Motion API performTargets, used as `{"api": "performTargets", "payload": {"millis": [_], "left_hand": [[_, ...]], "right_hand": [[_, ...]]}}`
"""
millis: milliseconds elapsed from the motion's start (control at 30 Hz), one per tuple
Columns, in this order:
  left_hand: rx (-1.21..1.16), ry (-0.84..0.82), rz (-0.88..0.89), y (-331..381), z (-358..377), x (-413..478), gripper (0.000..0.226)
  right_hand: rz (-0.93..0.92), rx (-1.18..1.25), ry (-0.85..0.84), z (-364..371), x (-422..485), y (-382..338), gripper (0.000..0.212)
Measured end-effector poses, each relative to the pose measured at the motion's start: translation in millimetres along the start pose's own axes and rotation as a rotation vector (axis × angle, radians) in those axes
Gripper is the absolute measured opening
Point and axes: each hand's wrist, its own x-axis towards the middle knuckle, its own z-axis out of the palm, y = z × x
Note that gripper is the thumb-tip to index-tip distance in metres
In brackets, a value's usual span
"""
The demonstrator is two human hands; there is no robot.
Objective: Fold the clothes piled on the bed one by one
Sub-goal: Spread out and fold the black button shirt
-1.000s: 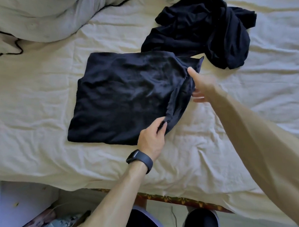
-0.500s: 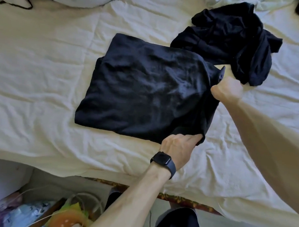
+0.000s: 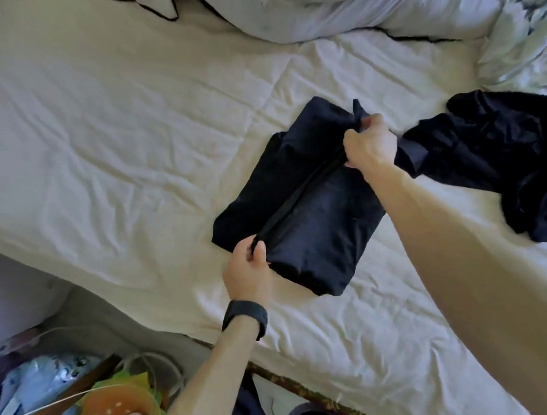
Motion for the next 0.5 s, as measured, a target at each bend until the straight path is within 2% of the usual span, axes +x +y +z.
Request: {"api": "performTargets", "payload": {"millis": [167, 233, 400, 500], "left_hand": [[0.215, -0.056, -0.065, -25.8, -33.4, 52.5, 0.031], [0.273, -0.081, -0.093, -31.8, -42.1, 64.2, 0.031], [0.370, -0.158, -0.079, -33.3, -51.5, 80.6, 0.033], [0.340, -0.150, -0.030, -29.3, -53.7, 83.6, 0.033]], "right_hand": [[0.019, -0.157, -0.087, 71.4, 6.4, -49.3, 0.036], [0.028, -0.184, -0.084, 88.3, 6.0, -62.4, 0.030], [0.038, -0.243, -0.047, 109.4, 3.3, -77.3, 0.031], [0.097, -0.099, -0.074, 104.5, 0.2, -74.7, 0.040]]}}
